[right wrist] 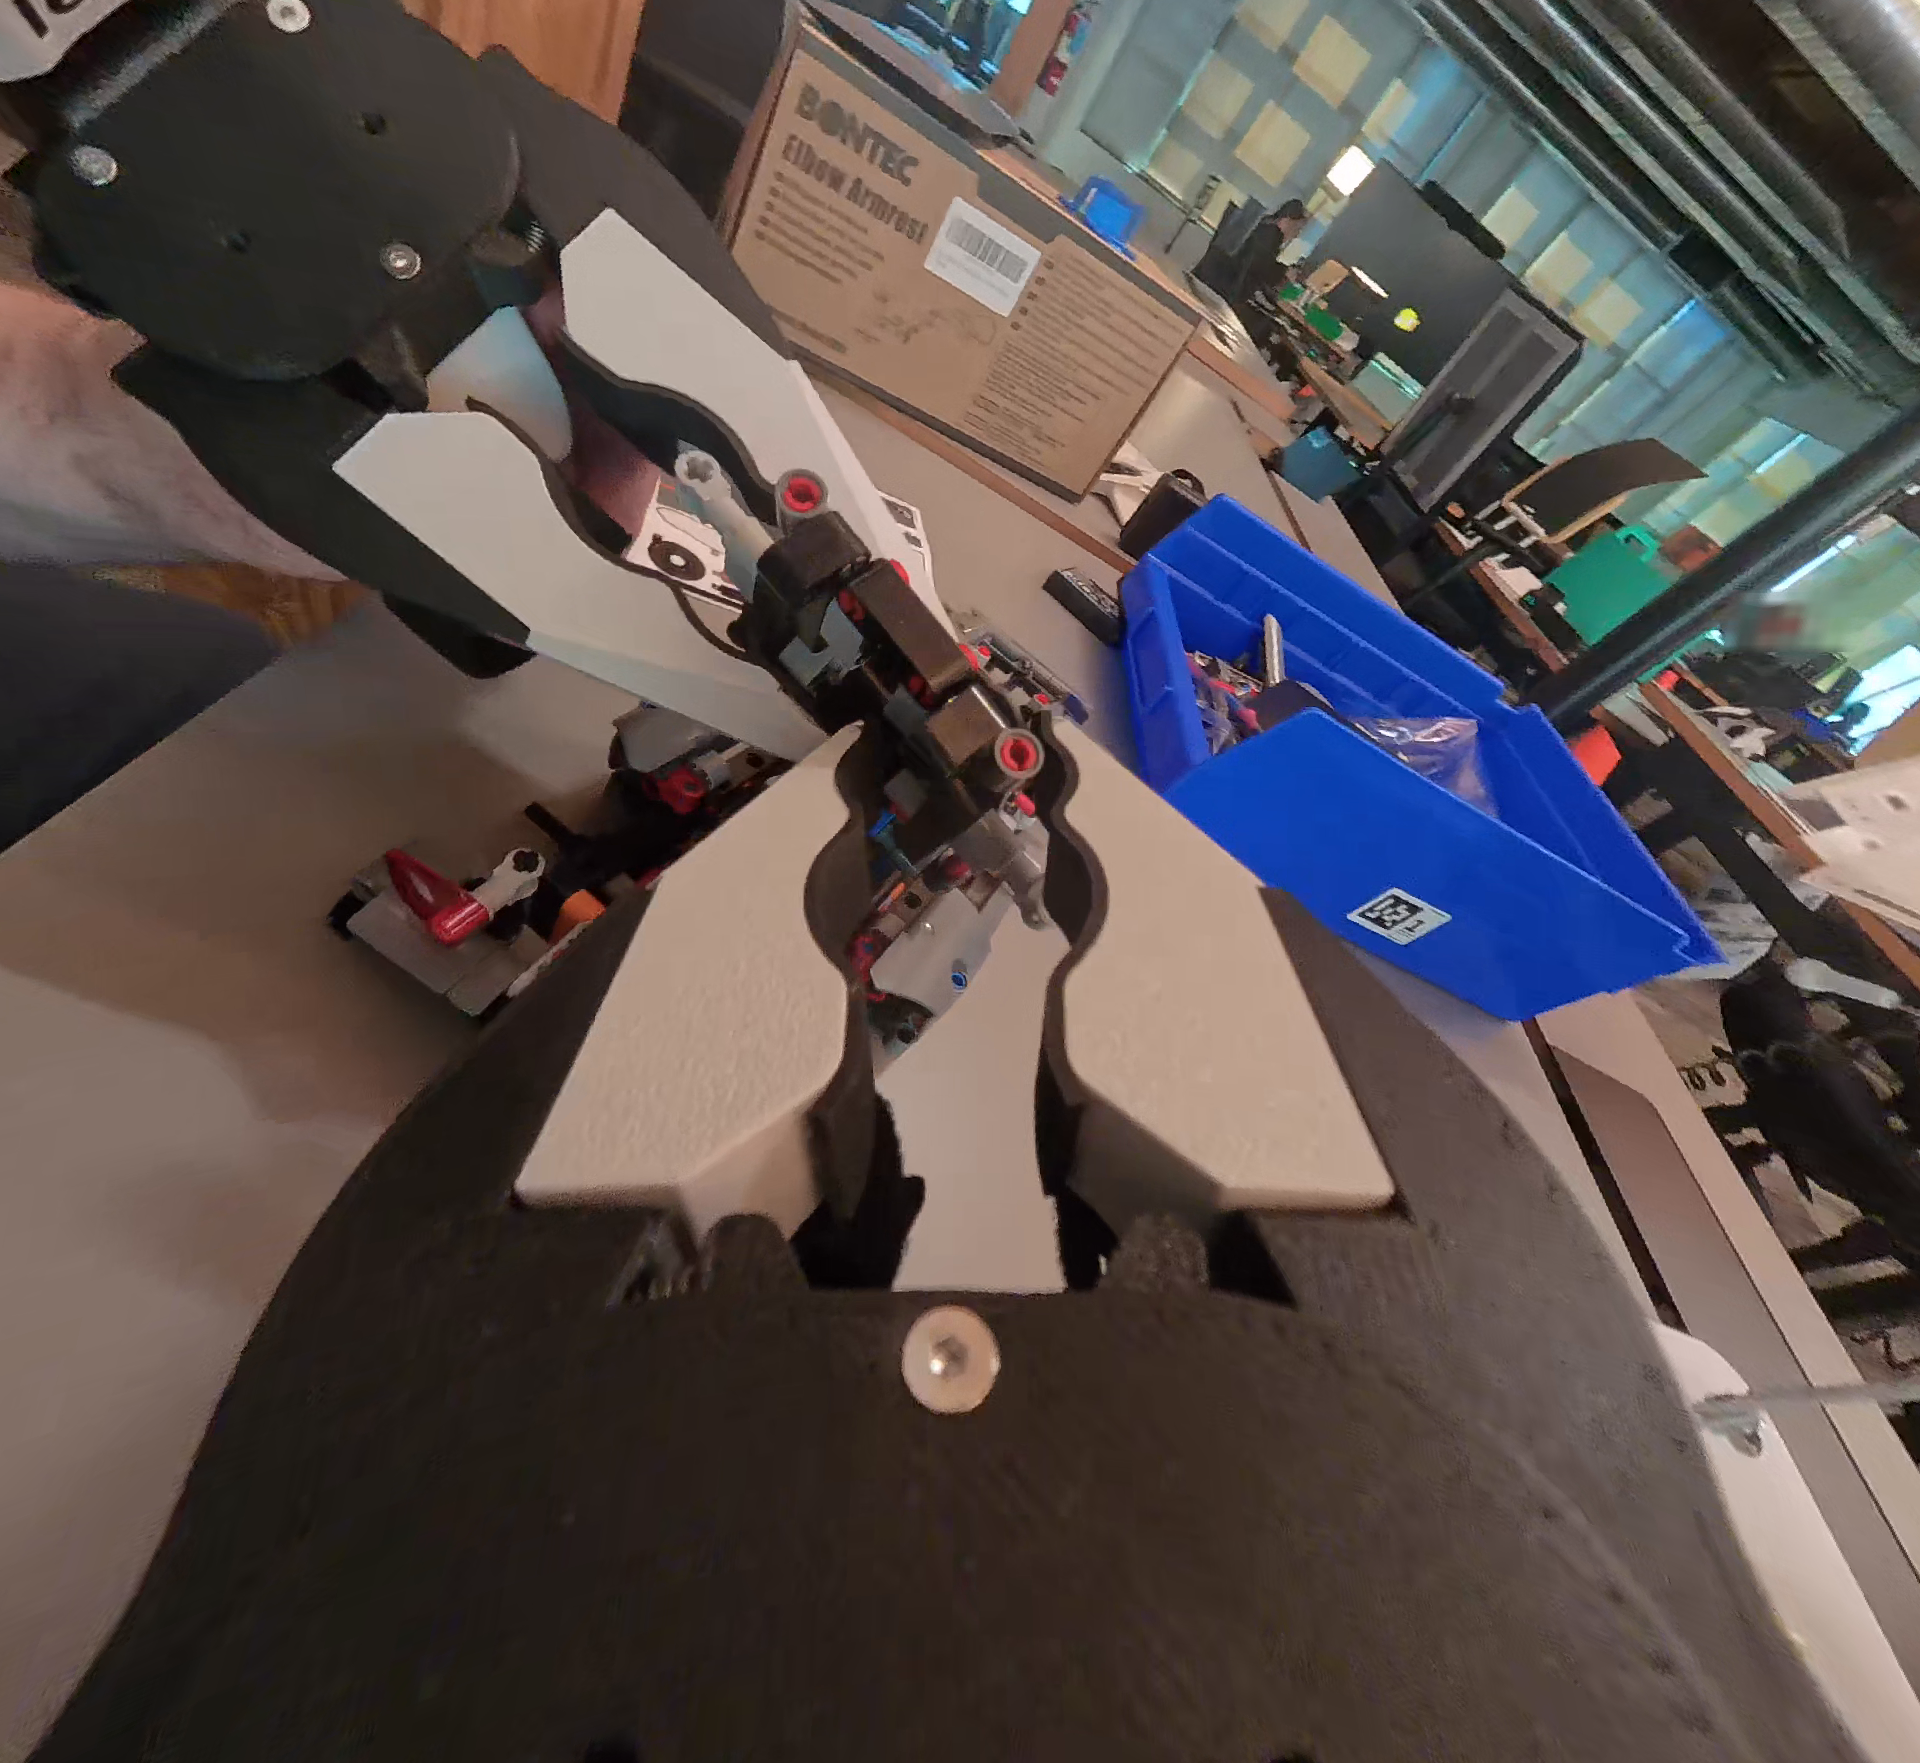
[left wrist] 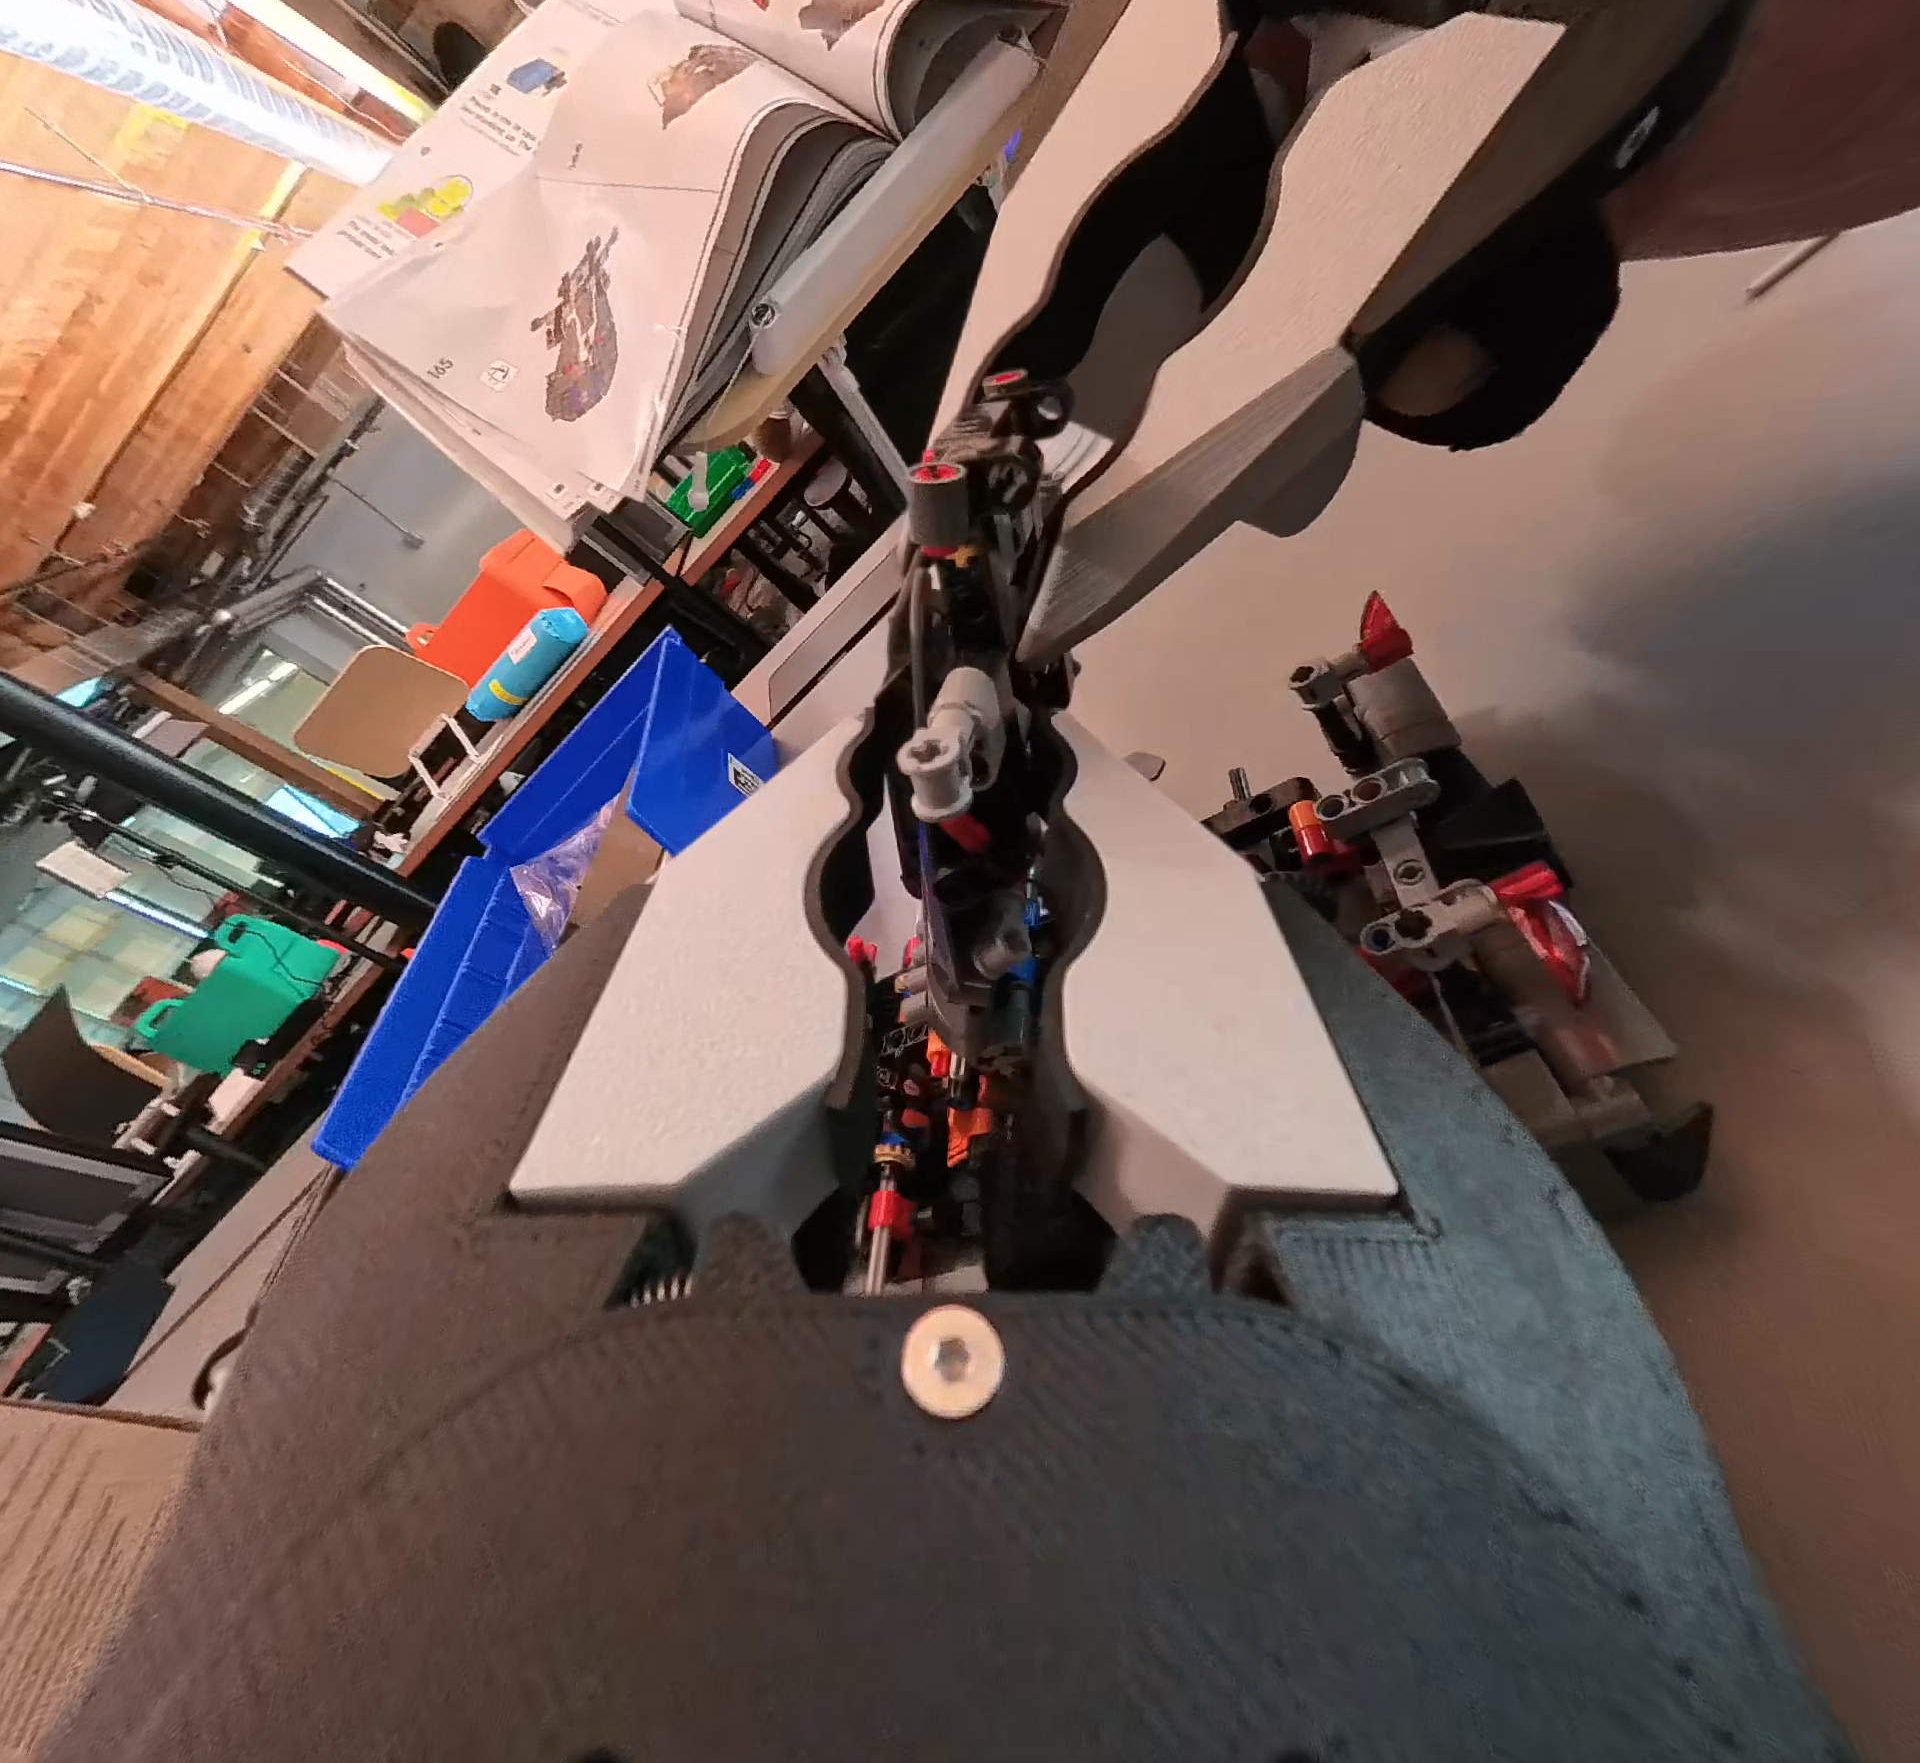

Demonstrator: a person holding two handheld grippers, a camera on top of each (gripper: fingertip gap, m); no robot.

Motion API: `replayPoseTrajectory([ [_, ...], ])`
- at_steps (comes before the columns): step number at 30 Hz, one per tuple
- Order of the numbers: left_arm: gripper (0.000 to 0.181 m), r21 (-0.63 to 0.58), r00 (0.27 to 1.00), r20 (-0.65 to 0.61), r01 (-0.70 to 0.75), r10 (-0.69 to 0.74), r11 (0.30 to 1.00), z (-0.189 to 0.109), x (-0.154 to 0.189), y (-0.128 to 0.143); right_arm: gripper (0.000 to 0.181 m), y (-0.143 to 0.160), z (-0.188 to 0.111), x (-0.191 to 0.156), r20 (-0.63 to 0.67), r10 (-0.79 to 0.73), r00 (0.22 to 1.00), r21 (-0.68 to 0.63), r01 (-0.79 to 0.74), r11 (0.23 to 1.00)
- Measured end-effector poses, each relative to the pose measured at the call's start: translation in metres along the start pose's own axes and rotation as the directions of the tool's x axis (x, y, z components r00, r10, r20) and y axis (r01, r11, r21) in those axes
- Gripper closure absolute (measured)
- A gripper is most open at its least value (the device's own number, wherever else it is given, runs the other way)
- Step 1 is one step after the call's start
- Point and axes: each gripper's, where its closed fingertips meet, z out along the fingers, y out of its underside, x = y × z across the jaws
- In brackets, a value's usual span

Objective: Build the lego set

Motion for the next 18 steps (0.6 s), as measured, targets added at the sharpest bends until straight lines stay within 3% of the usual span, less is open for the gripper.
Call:
replayPoseTrajectory([
  [18, 0.155, 0.020, 1.000, 0.008, 0.004, -0.004, 1.000, 0.002, -0.005, 0.006, 0.161, 0.007, 0.013, 0.000, -0.034, -0.041, 0.999, 0.024, 0.042, 0.999],
])
